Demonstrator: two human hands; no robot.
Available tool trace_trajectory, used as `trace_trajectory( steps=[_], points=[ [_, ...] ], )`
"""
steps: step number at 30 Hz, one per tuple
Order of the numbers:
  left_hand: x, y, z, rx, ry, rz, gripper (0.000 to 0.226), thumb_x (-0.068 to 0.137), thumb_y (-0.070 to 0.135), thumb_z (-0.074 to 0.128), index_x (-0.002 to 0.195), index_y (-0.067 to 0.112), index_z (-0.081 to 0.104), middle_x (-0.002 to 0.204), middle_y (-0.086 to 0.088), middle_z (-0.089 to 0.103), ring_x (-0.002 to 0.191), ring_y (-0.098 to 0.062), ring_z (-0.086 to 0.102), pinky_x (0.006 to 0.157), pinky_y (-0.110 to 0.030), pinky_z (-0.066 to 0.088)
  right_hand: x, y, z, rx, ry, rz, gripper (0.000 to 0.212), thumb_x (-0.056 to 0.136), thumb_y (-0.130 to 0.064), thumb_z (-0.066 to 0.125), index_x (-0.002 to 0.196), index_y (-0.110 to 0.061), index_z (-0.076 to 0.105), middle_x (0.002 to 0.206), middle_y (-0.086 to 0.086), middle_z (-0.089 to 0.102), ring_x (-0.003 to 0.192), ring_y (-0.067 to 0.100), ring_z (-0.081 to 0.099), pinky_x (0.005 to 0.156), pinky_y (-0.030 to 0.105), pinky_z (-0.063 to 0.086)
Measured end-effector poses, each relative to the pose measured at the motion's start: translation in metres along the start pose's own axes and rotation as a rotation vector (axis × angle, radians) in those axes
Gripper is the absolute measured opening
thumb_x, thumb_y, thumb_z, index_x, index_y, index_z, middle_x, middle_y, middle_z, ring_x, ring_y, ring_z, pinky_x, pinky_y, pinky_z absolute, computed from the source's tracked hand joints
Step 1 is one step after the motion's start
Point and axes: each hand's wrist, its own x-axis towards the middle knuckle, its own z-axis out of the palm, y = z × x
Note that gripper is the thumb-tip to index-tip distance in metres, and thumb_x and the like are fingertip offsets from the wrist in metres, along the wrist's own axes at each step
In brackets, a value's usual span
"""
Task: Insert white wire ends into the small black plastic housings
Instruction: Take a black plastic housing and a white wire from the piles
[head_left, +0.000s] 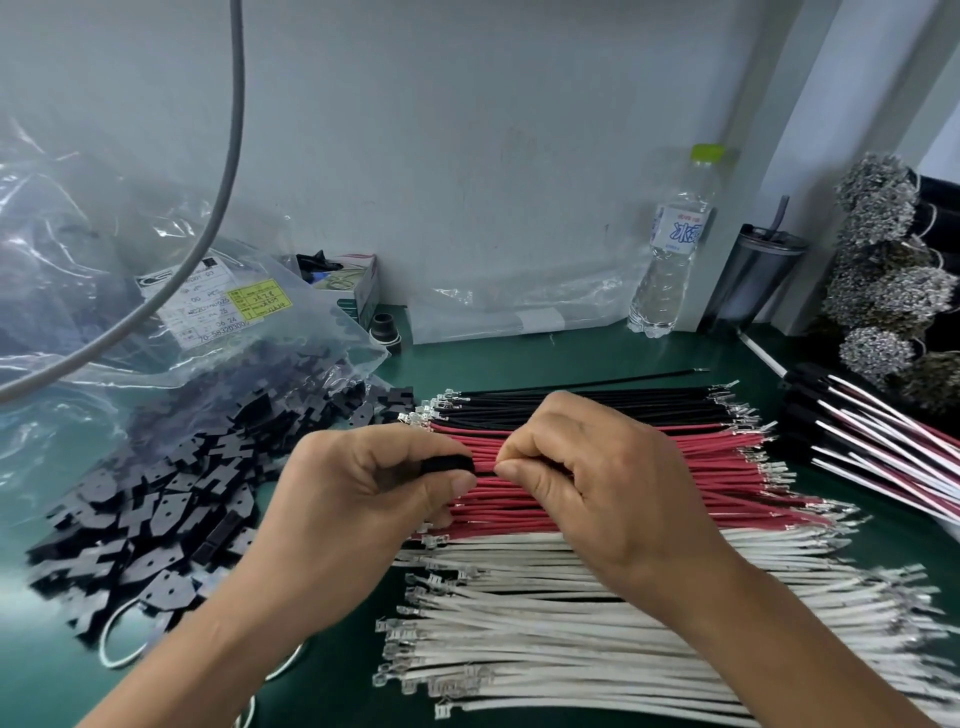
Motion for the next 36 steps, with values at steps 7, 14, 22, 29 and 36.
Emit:
trace_trajectory(
  steps=[7, 14, 22, 29, 36],
  points=[
    [0.002, -0.002, 0.001, -0.033, 0.122, -0.028, 0.022, 0.069, 0.029, 0.083, 0.089, 0.039, 0.082, 0.077, 0.006, 0.079, 0.062, -0.011, 0.074, 0.06, -0.017, 0.058, -0.007, -0.016, -0.016, -0.116, -0.211, -0.074, 0.011, 0.087, -0.043, 0.07, 0.083, -0.033, 0.07, 0.083, -0.018, 0.056, 0.079, 0.003, 0.047, 0.062, 0.024, 0.044],
    [0.001, -0.003, 0.002, 0.045, 0.132, -0.034, 0.023, 0.072, 0.028, 0.082, 0.092, 0.04, 0.08, 0.076, 0.01, 0.078, 0.062, -0.007, 0.072, 0.059, -0.014, 0.056, -0.019, -0.012, -0.003, -0.001, -0.417, 0.099, 0.011, 0.087, -0.046, 0.067, 0.092, -0.037, 0.064, 0.089, -0.023, 0.056, 0.094, -0.001, 0.045, 0.073, 0.013, 0.032],
    [0.005, -0.003, -0.005, -0.116, 0.155, -0.147, 0.025, 0.064, 0.014, 0.085, 0.088, 0.023, 0.084, 0.078, -0.005, 0.08, 0.07, -0.022, 0.078, 0.066, -0.019, 0.06, -0.019, -0.004, -0.011, 0.174, -0.35, 0.255, 0.024, 0.08, -0.022, 0.08, 0.092, -0.04, 0.07, 0.092, -0.024, 0.064, 0.088, 0.001, 0.063, 0.076, 0.024, 0.051],
    [0.005, 0.003, -0.004, -0.178, 0.141, -0.197, 0.024, 0.064, 0.005, 0.083, 0.087, 0.013, 0.084, 0.078, -0.01, 0.079, 0.069, -0.026, 0.078, 0.065, -0.019, 0.06, -0.022, 0.0, -0.013, 0.192, -0.324, 0.269, 0.01, 0.083, -0.03, 0.077, 0.084, -0.038, 0.07, 0.094, -0.026, 0.063, 0.087, 0.0, 0.063, 0.074, 0.024, 0.051],
    [0.006, 0.009, -0.004, -0.258, 0.124, -0.218, 0.027, 0.064, 0.002, 0.082, 0.088, 0.015, 0.083, 0.08, -0.013, 0.079, 0.07, -0.028, 0.078, 0.064, -0.018, 0.059, -0.02, 0.001, -0.014, 0.257, -0.128, 0.251, 0.02, 0.08, -0.015, 0.082, 0.079, -0.033, 0.072, 0.085, -0.015, 0.065, 0.083, 0.008, 0.063, 0.066, 0.014, 0.046]
  ],
)
